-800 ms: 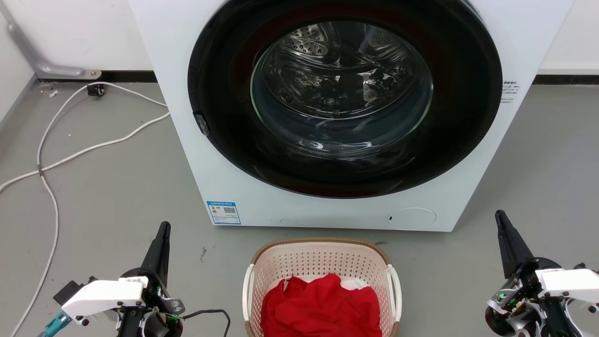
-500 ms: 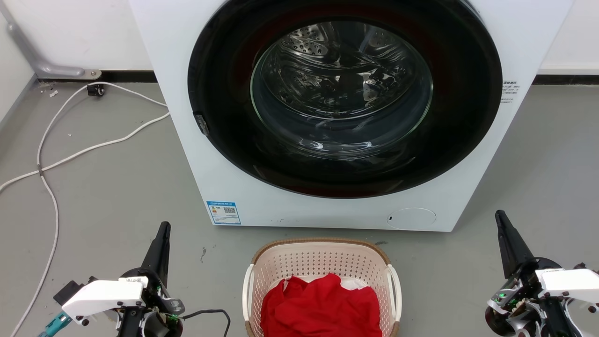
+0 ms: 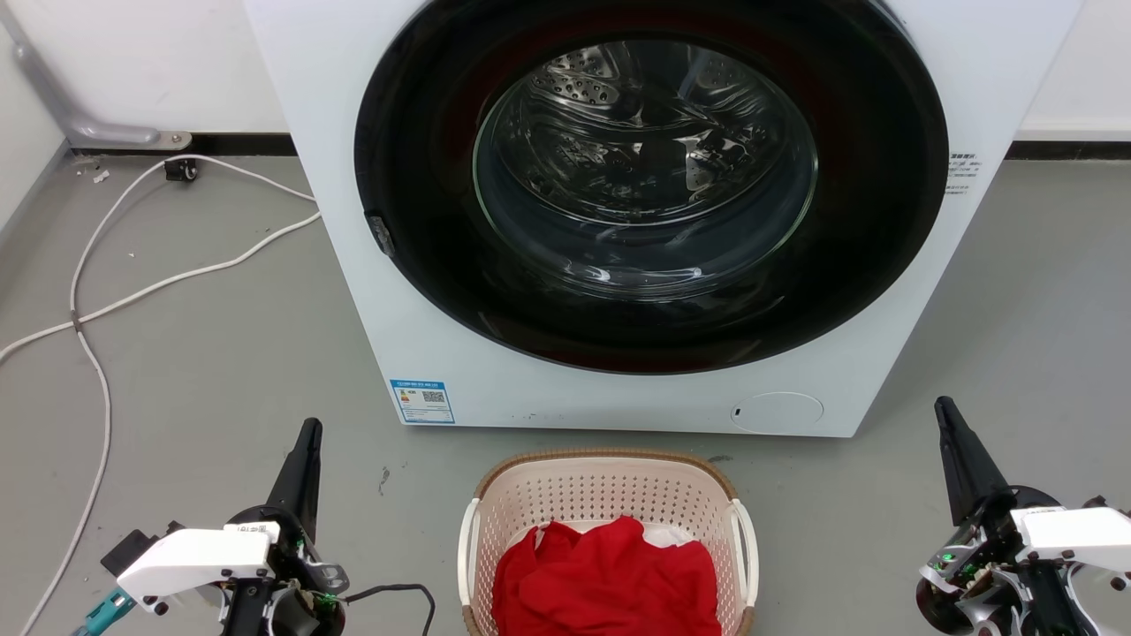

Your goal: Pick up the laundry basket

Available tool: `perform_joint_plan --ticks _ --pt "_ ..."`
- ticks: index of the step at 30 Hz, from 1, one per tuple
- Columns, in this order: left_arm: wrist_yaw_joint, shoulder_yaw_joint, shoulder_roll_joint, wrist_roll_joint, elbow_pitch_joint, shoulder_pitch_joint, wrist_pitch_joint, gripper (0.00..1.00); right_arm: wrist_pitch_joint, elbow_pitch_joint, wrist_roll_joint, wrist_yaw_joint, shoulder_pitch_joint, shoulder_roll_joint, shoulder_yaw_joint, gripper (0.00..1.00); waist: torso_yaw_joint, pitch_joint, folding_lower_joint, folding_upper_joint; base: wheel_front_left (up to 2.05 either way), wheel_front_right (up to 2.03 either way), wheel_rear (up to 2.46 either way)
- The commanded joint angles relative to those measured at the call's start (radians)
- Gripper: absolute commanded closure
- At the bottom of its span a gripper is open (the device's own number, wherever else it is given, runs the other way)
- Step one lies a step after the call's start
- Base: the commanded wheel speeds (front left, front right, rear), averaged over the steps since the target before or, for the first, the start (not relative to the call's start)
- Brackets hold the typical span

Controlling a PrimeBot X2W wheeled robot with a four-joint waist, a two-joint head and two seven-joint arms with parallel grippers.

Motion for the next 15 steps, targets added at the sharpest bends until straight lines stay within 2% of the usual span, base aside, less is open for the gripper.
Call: perform_joint_plan --ticks 1,15 --pt "-0.003 0.003 -0.001 -0.002 -0.004 -0.005 0.002 1.0 0.003 0.0 -0.004 0.0 -0.011 0.004 -0.001 1.0 0.0 0.0 0.0 0.0 0.0 0.0 0.0" --pt "-0.003 0.003 -0.001 -0.002 -0.004 -0.005 0.002 1.0 0.003 0.0 -0.005 0.0 -0.011 0.004 -0.001 1.0 0.0 0.0 0.0 0.0 0.0 0.0 0.0"
